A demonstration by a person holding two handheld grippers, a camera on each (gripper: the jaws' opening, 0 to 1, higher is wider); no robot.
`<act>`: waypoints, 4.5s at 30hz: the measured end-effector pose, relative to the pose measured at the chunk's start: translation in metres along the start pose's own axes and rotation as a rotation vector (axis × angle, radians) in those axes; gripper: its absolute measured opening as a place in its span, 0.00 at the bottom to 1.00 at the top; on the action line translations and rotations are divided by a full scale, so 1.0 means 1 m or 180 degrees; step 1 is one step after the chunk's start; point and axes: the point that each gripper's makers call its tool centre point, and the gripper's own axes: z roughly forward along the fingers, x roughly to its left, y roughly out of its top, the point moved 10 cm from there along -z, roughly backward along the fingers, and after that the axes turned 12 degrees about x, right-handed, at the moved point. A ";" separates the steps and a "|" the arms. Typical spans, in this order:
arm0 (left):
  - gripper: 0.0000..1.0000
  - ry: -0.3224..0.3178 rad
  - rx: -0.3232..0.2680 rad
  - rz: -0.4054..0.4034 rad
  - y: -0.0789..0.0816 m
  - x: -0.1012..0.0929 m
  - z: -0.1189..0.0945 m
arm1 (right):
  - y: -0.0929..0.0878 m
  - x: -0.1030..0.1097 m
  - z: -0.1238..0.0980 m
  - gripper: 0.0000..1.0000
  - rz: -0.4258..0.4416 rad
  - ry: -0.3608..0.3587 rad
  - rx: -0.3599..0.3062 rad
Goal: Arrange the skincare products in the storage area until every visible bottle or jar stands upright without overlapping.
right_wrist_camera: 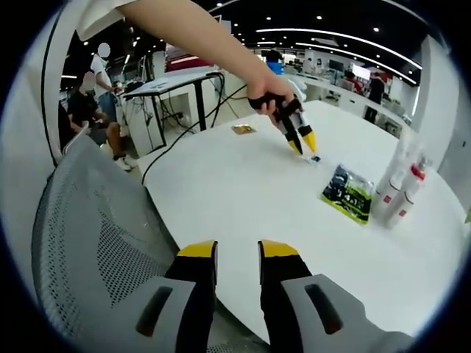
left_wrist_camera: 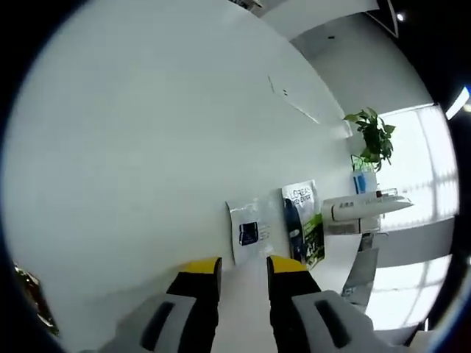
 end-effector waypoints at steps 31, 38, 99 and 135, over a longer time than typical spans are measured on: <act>0.71 0.2160 -0.0359 0.0464 -0.050 0.112 -0.111 | 0.001 0.002 -0.002 0.20 -0.0080 -0.0010 -0.0039; 0.66 0.2198 -0.0213 0.0496 -0.058 0.118 -0.108 | 0.001 0.002 -0.002 0.20 -0.0093 -0.0018 -0.0036; 0.35 0.1259 -0.1102 0.1755 -0.253 -0.015 -0.059 | -0.005 -0.001 0.000 0.21 -0.0121 -0.0426 0.0194; 0.37 0.1305 -0.1500 0.1776 -0.336 -0.042 -0.017 | 0.010 0.010 -0.016 0.21 -0.0191 -0.0111 -0.0362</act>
